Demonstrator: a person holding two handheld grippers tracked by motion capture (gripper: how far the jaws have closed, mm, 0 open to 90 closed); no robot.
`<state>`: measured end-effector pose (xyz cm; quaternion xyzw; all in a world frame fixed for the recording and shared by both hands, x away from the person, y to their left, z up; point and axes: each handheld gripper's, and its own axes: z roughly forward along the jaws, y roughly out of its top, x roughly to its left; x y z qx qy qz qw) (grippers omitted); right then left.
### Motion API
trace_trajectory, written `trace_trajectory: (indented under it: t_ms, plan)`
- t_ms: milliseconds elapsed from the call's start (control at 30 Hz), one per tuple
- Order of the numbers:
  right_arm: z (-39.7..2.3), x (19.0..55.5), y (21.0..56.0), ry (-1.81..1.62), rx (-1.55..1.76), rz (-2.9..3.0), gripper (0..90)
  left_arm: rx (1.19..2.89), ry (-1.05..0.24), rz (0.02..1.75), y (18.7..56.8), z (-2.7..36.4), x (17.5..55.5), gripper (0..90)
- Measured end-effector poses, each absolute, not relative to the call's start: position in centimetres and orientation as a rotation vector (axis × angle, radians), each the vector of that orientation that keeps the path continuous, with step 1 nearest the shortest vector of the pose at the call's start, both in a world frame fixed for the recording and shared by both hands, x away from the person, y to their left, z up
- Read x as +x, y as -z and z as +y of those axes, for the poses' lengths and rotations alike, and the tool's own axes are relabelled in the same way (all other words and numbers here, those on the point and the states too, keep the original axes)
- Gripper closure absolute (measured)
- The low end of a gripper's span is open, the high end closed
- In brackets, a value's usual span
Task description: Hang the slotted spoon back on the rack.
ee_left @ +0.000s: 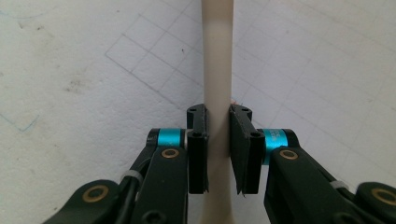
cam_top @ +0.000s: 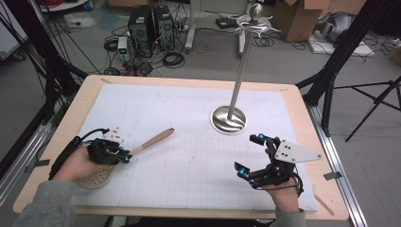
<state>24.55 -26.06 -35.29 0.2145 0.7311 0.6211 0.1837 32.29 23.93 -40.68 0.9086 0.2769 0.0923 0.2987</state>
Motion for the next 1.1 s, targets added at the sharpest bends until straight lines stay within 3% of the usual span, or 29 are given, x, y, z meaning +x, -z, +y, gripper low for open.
trace_trajectory:
  t_ms: [467,600,1100]
  plan:
    - [-26.2,24.4,35.2,-1.753,0.611,2.056,0.7,2.329,-0.290,0.734,38.3,24.0,31.6,77.8]
    - [-26.2,24.4,35.1,-1.756,0.604,2.051,0.7,2.347,-0.359,0.730,37.9,23.4,31.3,77.7]
    - [-27.7,23.9,34.7,-1.789,0.623,1.999,0.7,2.265,-0.319,0.655,35.5,21.1,31.6,77.7]
